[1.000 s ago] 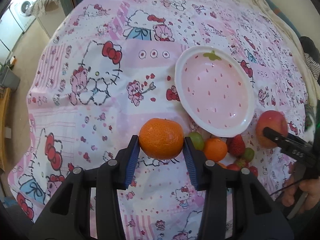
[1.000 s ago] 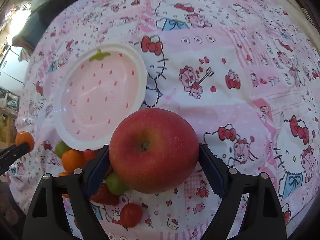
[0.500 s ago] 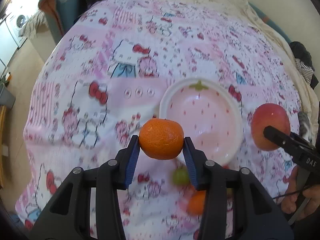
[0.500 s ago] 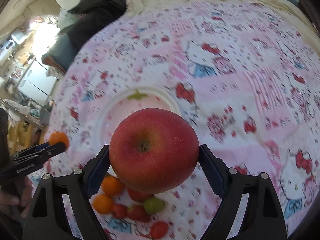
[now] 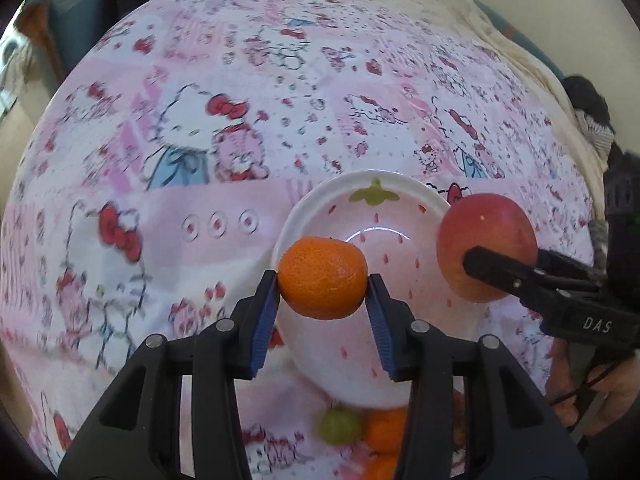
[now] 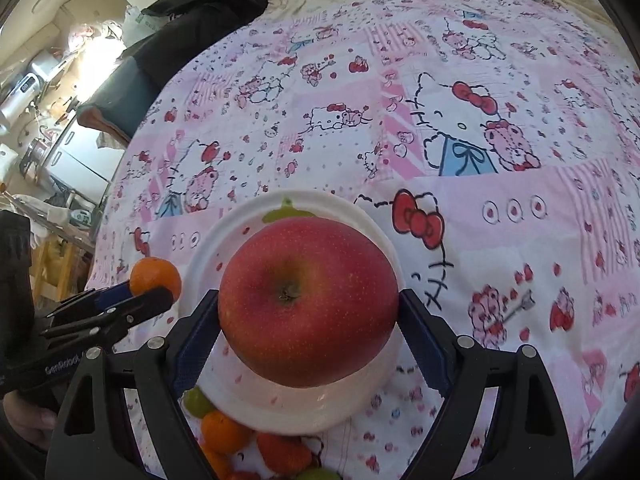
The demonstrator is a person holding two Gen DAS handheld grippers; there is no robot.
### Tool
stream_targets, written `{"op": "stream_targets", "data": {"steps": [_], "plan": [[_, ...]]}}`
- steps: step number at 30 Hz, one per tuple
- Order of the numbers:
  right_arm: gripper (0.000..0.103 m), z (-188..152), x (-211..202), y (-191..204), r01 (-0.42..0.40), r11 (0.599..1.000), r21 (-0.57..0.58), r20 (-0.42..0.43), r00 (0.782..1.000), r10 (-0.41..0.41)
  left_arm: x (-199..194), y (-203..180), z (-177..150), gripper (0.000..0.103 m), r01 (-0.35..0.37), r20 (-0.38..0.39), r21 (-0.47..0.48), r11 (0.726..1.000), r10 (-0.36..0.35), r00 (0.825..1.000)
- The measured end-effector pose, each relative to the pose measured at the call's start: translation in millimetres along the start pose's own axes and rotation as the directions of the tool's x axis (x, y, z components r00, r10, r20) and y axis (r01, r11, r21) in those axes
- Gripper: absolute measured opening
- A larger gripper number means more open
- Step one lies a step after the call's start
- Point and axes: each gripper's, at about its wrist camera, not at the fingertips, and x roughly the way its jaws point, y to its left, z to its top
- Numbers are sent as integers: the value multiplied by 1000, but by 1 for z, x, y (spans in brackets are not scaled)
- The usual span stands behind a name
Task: Organize fruits
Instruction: 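Place the mandarin on the plate with the left tool while the right tool places the apple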
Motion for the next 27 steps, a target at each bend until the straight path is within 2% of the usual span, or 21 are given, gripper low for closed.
{"op": "stream_targets", "data": {"steps": [4, 8, 12, 16, 20, 27], "plan": [[89, 8, 13, -6, -26, 999, 23, -21, 999, 26, 15, -4, 8, 40, 11, 1, -1, 1000, -11, 1000], [89, 17, 24, -13, -49, 997, 54, -41, 998, 52, 32, -6, 20, 40, -17, -4, 18, 1000, 17, 1000], [89, 19, 28, -21, -61, 994, 91, -50, 997, 66, 43, -3, 24, 40, 21, -22, 8, 1000, -21, 1000], [89, 19, 28, -23, -74, 992, 101, -52, 995, 80, 46, -9, 22, 40, -2, -18, 50, 999, 2, 1000], [89, 17, 29, -24, -89, 989, 118, -62, 993, 97, 45, -8, 23, 41, 3, -20, 47, 999, -2, 1000], [89, 13, 35, -17, -64, 994, 89, -86, 994, 72, 45, -8, 22, 41, 0, -25, 54, 999, 1, 1000]]}}
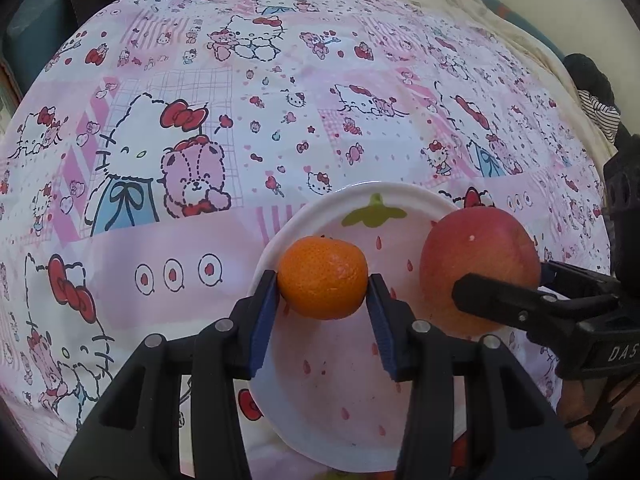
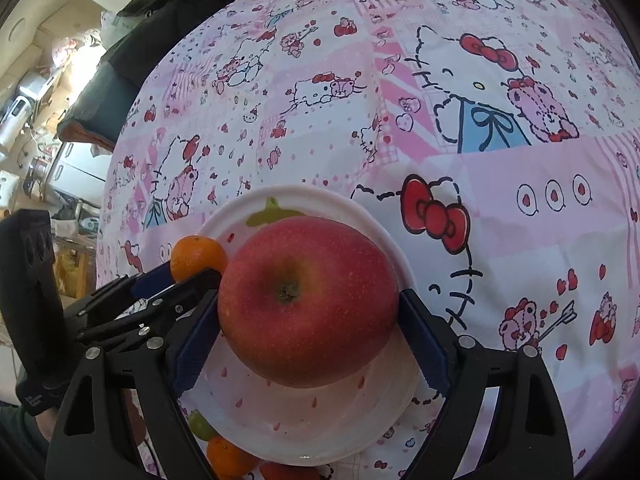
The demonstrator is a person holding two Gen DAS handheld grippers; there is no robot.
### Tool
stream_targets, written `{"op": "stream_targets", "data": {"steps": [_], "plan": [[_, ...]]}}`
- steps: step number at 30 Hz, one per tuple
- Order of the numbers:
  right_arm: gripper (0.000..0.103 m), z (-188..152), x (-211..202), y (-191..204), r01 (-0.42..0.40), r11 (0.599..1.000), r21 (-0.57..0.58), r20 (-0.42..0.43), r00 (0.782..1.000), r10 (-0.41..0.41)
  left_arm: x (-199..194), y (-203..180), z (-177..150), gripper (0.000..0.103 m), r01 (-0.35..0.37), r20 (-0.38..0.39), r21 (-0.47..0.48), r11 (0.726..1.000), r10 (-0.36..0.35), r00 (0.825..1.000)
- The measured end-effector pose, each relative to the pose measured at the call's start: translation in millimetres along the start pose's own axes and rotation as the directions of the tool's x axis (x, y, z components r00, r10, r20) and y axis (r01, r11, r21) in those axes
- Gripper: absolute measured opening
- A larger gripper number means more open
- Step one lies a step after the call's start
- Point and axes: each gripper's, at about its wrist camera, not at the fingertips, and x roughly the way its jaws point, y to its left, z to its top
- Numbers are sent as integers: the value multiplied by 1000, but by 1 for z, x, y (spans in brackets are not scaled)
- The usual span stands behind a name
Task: Organize fruits
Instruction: 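Place the mandarin on the plate with the left tool while the right tool places the apple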
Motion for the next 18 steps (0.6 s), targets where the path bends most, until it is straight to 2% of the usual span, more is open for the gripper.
{"op": "stream_targets", "data": {"steps": [6, 8, 9, 10, 12, 14, 18], "plan": [[90, 0, -1, -3, -15, 1000, 19, 0, 1000, 15, -1, 0, 0, 42, 7, -17, -1, 1000, -7, 1000], [90, 0, -2, -3, -17, 1000, 19, 6, 1000, 17, -2, 1, 0, 55, 24, -18, -6, 1000, -25, 1000], [91, -1, -3, -4, -24, 999, 21, 14, 1000, 24, -4, 1, -1, 66, 47, -14, -7, 999, -47, 999], [92, 0, -7, -4, -50, 998, 25, 29, 998, 50, -5, -1, -1, 72, 48, -10, -5, 999, -48, 999], [97, 3, -16, -2, -59, 998, 22, 59, 997, 58, -9, -4, -2, 79, 1, 14, 13, 1000, -1, 1000], [98, 6, -23, -1, -54, 998, 17, 76, 996, 52, -10, -3, -1, 81, -19, 25, 13, 1000, 19, 1000], [98, 7, -27, -4, -61, 998, 26, 85, 995, 58, -9, 7, 1, 81, -7, 15, -33, 999, 8, 1000]]}}
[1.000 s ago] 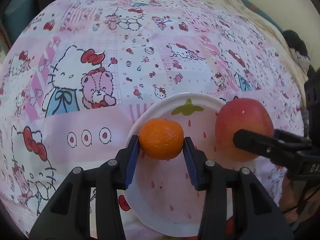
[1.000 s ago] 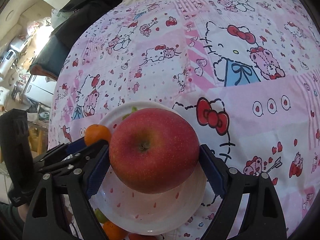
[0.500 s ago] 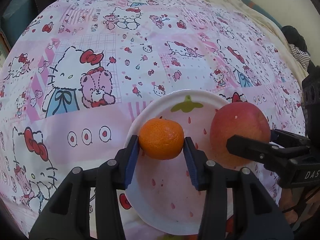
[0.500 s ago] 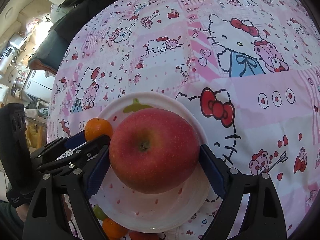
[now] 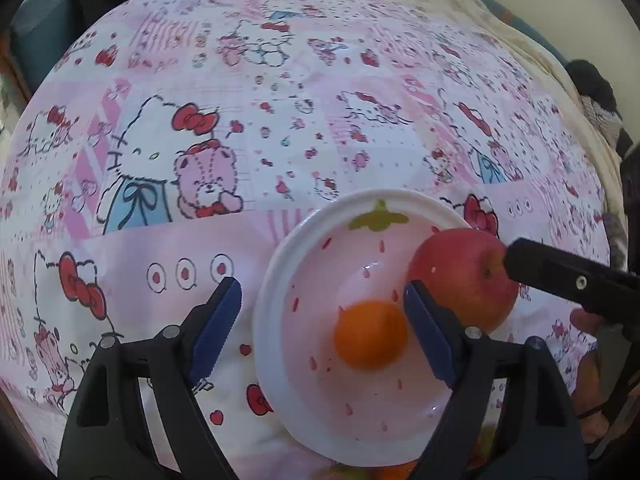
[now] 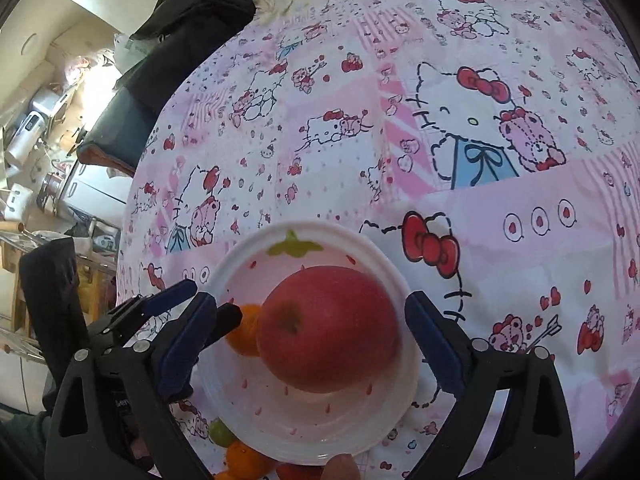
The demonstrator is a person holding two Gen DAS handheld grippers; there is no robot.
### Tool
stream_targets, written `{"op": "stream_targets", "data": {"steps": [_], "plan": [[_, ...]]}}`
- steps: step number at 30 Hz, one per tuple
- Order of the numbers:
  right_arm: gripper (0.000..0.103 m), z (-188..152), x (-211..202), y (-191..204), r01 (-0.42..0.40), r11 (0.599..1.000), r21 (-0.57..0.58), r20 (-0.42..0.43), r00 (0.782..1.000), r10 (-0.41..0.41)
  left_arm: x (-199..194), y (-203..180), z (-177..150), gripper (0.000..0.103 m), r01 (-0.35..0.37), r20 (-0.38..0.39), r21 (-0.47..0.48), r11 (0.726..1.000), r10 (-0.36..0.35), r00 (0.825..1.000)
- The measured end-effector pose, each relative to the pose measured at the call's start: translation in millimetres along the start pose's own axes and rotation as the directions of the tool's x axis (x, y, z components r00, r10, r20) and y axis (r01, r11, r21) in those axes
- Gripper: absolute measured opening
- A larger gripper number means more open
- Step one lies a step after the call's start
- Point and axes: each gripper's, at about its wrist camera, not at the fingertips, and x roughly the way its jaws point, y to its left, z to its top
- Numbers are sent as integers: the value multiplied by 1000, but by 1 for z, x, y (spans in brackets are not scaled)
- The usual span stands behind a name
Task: Organize fruits
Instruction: 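Place the mandarin on the plate with the left tool while the right tool places the apple, then withdraw both open tools from the plate back toward the fruit pile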
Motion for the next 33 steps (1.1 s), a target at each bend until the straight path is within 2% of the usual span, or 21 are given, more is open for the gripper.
{"op": "stream_targets", "data": {"steps": [9, 21, 25, 33], "plan": [[98, -2, -11, 3, -2, 1000, 1, 26, 1000, 2, -12, 0, -1, 81, 0, 23, -10, 1000, 1, 1000], [98, -28, -57, 16, 7, 1000, -3, 90, 996, -7, -59, -11, -22, 81, -19, 85, -12, 1000, 20, 996], [98, -48, -73, 16, 29, 1000, -9, 102, 994, -28, -81, -16, -37, 81, -32, 123, 1, 999, 32, 992], [98, -90, -98, 19, 70, 997, -23, 101, 993, -67, -111, -21, -65, 81, -41, 140, 10, 999, 39, 989]]}}
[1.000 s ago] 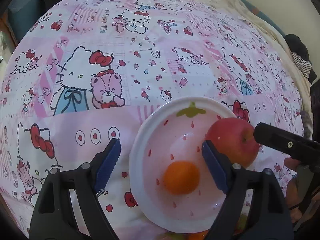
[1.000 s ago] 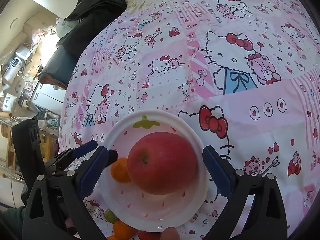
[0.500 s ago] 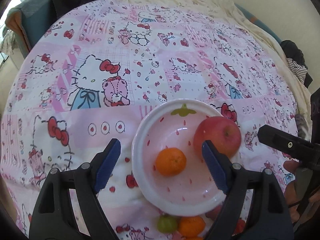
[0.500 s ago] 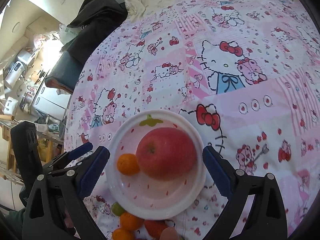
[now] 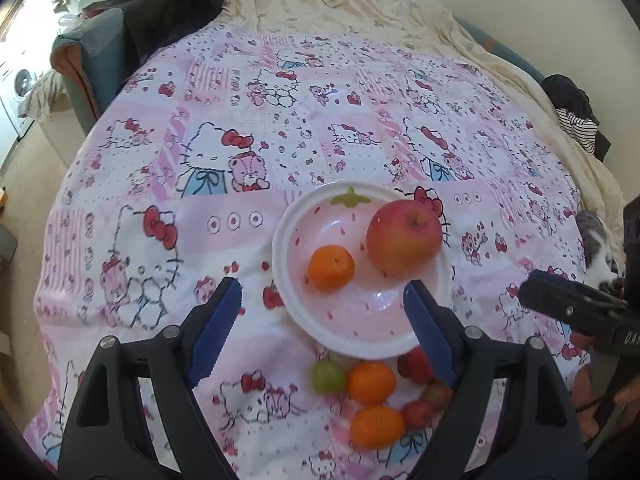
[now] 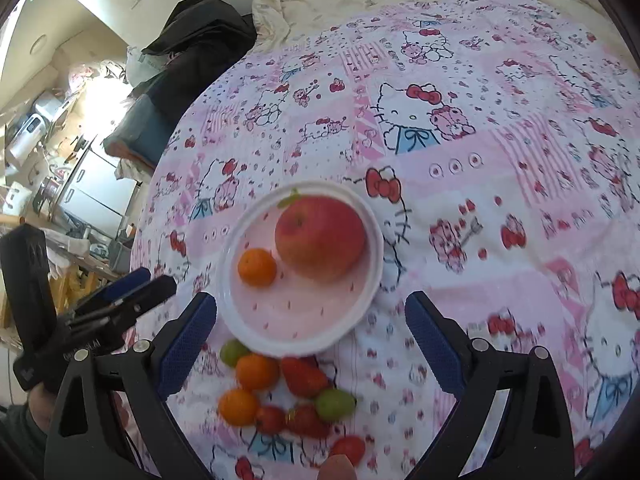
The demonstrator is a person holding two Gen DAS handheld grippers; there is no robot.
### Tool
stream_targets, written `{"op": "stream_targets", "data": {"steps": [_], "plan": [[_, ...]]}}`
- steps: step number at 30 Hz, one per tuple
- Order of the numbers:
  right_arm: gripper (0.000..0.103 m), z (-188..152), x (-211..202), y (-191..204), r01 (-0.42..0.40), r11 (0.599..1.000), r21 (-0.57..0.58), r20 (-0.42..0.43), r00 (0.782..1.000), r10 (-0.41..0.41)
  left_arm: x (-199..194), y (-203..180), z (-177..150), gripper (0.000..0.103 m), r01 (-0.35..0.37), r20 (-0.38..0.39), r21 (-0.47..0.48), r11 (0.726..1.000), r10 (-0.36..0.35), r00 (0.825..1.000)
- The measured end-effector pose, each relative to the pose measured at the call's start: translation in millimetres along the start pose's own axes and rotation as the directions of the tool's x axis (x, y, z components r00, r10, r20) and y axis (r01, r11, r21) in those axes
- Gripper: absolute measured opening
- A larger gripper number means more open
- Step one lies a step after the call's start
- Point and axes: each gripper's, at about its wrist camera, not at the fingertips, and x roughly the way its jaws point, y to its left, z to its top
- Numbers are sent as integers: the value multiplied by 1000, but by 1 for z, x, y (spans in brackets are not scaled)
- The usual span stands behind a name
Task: Organize fruits
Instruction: 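Withdraw both open tools from the plate back toward the fruit pile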
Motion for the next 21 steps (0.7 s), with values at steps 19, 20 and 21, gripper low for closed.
{"op": "stream_targets", "data": {"steps": [19, 20, 21], "plan": [[98, -73, -25, -35, 144, 982, 126, -59, 989, -137, 19, -7, -81, 70, 42, -271, -96, 994, -66, 960], [98, -72, -25, -37, 143, 980, 137, -60, 989, -136, 22, -11, -84, 67, 55, -290, -97, 994, -81, 954], [98, -72, -26, -39, 142, 979, 144, -60, 989, -134, 27, -14, -88, 63, 71, -311, -99, 993, -98, 945]]}}
